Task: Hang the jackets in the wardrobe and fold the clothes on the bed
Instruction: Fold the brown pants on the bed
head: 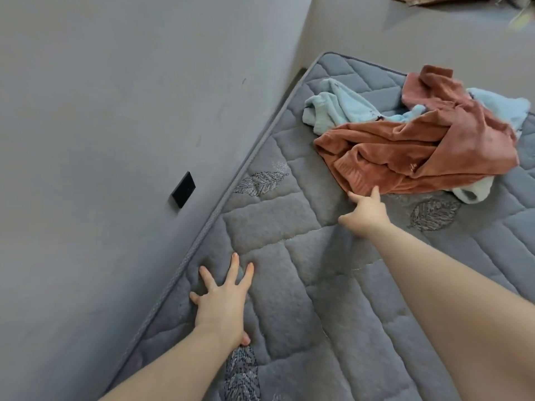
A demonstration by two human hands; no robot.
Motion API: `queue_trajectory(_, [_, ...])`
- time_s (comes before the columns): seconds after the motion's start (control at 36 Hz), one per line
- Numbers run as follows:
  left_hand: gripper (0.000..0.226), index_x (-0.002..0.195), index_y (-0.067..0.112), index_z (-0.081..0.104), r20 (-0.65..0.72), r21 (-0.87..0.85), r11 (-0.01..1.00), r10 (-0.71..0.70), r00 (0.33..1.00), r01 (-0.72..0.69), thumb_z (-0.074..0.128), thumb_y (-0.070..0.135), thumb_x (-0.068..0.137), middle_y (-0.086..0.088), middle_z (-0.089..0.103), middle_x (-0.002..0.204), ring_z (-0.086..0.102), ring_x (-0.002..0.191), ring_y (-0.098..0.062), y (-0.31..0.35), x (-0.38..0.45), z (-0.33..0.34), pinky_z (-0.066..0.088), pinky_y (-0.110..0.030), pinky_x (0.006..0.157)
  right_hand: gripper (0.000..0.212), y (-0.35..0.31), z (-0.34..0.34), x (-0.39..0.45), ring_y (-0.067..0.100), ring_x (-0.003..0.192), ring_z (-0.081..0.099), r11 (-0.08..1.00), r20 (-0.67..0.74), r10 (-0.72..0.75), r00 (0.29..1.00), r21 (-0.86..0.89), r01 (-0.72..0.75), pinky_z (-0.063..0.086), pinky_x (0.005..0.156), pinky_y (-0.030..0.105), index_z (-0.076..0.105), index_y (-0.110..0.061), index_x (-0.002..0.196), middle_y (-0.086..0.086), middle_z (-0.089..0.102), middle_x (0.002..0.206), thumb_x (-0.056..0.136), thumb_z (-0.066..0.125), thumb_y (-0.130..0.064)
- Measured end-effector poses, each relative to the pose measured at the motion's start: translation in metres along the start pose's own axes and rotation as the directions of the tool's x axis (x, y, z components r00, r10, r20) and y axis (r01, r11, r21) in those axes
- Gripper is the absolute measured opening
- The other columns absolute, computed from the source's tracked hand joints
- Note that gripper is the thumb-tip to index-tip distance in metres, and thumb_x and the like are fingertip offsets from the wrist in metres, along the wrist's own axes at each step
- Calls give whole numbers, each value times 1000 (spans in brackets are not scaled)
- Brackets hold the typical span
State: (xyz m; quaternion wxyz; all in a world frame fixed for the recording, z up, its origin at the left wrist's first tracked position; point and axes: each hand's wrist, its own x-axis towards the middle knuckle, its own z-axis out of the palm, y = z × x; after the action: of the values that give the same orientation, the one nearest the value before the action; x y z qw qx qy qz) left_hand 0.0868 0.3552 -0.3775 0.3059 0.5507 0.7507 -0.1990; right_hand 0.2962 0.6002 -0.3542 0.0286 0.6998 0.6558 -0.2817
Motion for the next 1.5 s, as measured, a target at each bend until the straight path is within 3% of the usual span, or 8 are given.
queue_trajectory(0.25, [145, 154, 44, -22, -11, 3, 1000, 1, 1000, -1, 92, 49, 66, 12, -41, 158, -11, 148, -56, -2, -1, 3, 32, -73, 109, 63, 16, 15, -10, 35, 141, 37, 996, -35, -74, 997, -43, 73, 38, 115, 43, 50, -6, 143, 6, 29, 161, 92, 72, -36])
queue_trajectory(0.42, [144, 154, 47, -22, -33, -1, 1000, -6, 999, 6, 92, 50, 65, 13, -38, 160, -9, 149, -55, 1, -4, 0, 34, -72, 109, 23, 51, 11, -83, 28, 110, 65, 992, -30, -103, 994, -75, 101, 54, 87, 35, 78, -23, 101, 3, 73, 109, 86, 77, -40])
queue_trajectory(0.69, [117, 162, 30, -8, -71, 100, 995, 9, 997, -2, 78, 48, 85, 11, -17, 168, 1, 152, -49, 10, -55, -6, 41, -57, 112, 35, 120, 81, -284, 9, 54, 55, 1000, 299, 13, 954, 23, -21, 38, 47, 20, 56, -15, 59, -7, 58, 54, 57, 70, -47])
queue_trajectory(0.89, [112, 160, 31, 26, 334, -54, 958, 282, 899, -281, 91, 35, 69, 4, 44, 157, 49, 138, -16, 21, -166, 4, 42, -30, 111, 37, 127, 106, -451, 8, 61, 52, 963, 510, 94, 855, 172, -208, 44, 57, 27, 45, -21, 66, -13, 57, 63, 54, 70, -45])
queue_trajectory(1.11, [115, 159, 27, 27, 314, -225, 922, 376, 872, -316, 92, 37, 64, 2, 43, 156, 47, 138, -16, 7, -323, 51, 39, -28, 112, 11, 95, -4, -568, 11, 66, 55, 682, 415, 92, 905, 636, -361, 45, 57, 19, 68, -1, 88, -4, 62, 70, 77, 67, 1])
queue_trajectory(1.28, [118, 159, 32, 23, 126, -347, 900, 325, 937, -265, 83, 62, 62, 1, 35, 156, 38, 140, -26, -14, -423, 52, 36, -36, 114, 26, 63, -114, -641, 7, 54, 55, 473, 331, 48, 942, 824, -313, 44, 49, 18, 69, -20, 63, -3, 62, 61, 84, 68, -5])
queue_trajectory(1.39, [139, 156, 35, 23, 176, -659, 718, 438, 881, -225, 88, 76, 40, 16, 43, 147, 41, 139, -5, 4, -490, 34, 36, -26, 113, 24, 42, -167, -691, 11, 65, 64, 268, 245, 18, 969, 933, -241, 52, 56, 24, 78, -20, 76, 1, 70, 73, 93, 65, -10])
queue_trajectory(1.5, [84, 120, 39, 56, 80, -757, 616, 420, 904, -219, 89, 67, 48, 23, 66, 110, 63, 103, 6, 42, -538, 11, 51, -16, 90, 21, 21, -207, -729, 16, 74, 70, 124, 122, 17, 992, 985, -123, 57, 63, 31, 77, -17, 89, 5, 72, 81, 99, 59, -10])
